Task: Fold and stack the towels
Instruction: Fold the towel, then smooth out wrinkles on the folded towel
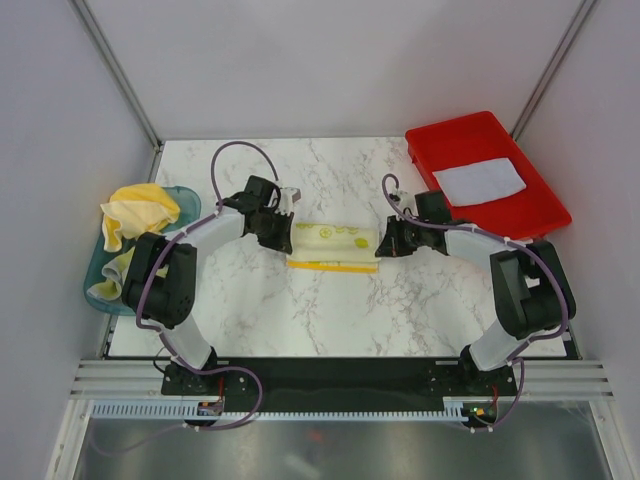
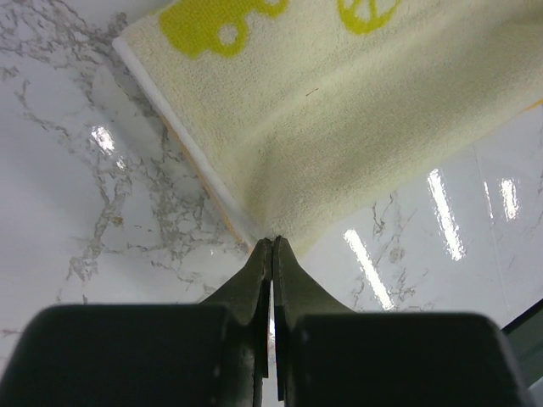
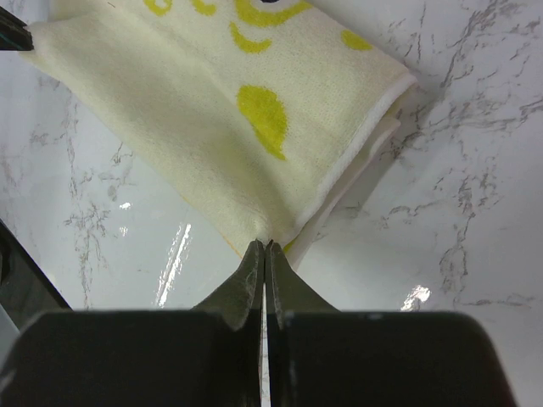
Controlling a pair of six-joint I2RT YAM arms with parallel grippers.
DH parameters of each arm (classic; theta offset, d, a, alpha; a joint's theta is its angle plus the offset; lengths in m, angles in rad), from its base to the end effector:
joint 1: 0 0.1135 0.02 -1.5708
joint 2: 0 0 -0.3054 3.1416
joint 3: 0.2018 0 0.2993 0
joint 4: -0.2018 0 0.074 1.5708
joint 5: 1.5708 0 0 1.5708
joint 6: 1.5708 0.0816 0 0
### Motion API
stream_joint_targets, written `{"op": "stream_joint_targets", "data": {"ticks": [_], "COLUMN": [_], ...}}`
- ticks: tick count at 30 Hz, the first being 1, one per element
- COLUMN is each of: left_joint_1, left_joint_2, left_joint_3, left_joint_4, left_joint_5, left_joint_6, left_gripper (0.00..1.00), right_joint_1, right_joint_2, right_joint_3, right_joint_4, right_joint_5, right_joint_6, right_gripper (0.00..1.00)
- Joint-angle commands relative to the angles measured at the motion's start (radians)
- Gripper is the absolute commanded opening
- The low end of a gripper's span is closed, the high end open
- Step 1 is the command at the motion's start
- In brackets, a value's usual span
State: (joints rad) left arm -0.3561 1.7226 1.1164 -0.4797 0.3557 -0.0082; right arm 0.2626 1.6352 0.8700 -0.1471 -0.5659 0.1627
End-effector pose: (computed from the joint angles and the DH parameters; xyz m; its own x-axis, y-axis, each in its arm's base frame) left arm 0.3758 -0.1701 0.1645 -0.8331 0.3017 -0.4636 0.4721 0.8245 -0.3119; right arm 0.3557 0.1409 0.1454 -0.8405 -0.0843 -0.5352 -0.4052 0.7536 0.5176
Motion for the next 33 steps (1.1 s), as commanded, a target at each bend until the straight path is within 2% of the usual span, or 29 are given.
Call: {"op": "stream_joint_targets", "data": {"ticks": [1, 3, 6, 7, 8, 9, 10, 14, 17, 21, 26, 27, 33], "left_joint_1": [-0.001, -0.009, -0.021, -0.021, -0.021, -0.021, -0.021, -0.021, -0.021, -0.021, -0.023, -0.021, -0.021], "left_joint_2": [-0.034, -0.015, -0.017, -0.020, -0.024, -0.029, -0.044, -0.103, -0.133, -0.158, -0.101, -0.074, 0.017], "left_joint_3": [-0.001, 0.002, 0.013, 0.016, 0.017, 0.019, 0.025, 0.040, 0.080, 0.067, 0.020, 0.005, -0.068], "left_joint_4": [-0.003, -0.014, -0.019, -0.017, -0.019, -0.023, -0.028, -0.031, -0.033, 0.055, 0.179, 0.190, 0.256], "left_joint_5": [-0.047, -0.064, -0.118, -0.129, -0.133, -0.141, -0.164, -0.210, -0.241, -0.060, 0.043, 0.039, -0.073], "left_joint_6": [-0.021, -0.021, -0.027, -0.033, -0.033, -0.035, -0.041, -0.062, -0.114, -0.244, -0.320, -0.332, -0.418], "left_gripper": [0.02, 0.03, 0.09, 0.12, 0.15, 0.24, 0.28, 0.41, 0.43, 0.42, 0.39, 0.38, 0.34], "right_joint_1": [0.010, 0.018, 0.038, 0.041, 0.041, 0.041, 0.041, 0.040, 0.036, 0.036, 0.047, 0.046, 0.040], "right_joint_2": [-0.032, -0.023, -0.032, -0.035, -0.040, -0.041, -0.043, -0.066, -0.081, -0.052, 0.008, 0.012, 0.118], "right_joint_3": [-0.011, -0.012, -0.025, -0.028, -0.025, -0.023, -0.017, 0.020, 0.070, 0.133, 0.104, 0.072, -0.031], "right_joint_4": [0.021, 0.020, 0.024, 0.024, 0.023, 0.018, 0.003, -0.058, -0.130, -0.178, -0.016, 0.056, 0.208], "right_joint_5": [0.018, 0.017, 0.029, 0.034, 0.047, 0.052, 0.054, 0.066, 0.070, 0.075, -0.035, -0.057, -0.103], "right_joint_6": [0.008, 0.015, 0.021, 0.024, 0.027, 0.031, 0.032, 0.057, 0.090, 0.191, 0.308, 0.325, 0.336], "right_gripper": [0.00, 0.02, 0.14, 0.23, 0.28, 0.33, 0.35, 0.37, 0.37, 0.35, 0.26, 0.26, 0.27]}}
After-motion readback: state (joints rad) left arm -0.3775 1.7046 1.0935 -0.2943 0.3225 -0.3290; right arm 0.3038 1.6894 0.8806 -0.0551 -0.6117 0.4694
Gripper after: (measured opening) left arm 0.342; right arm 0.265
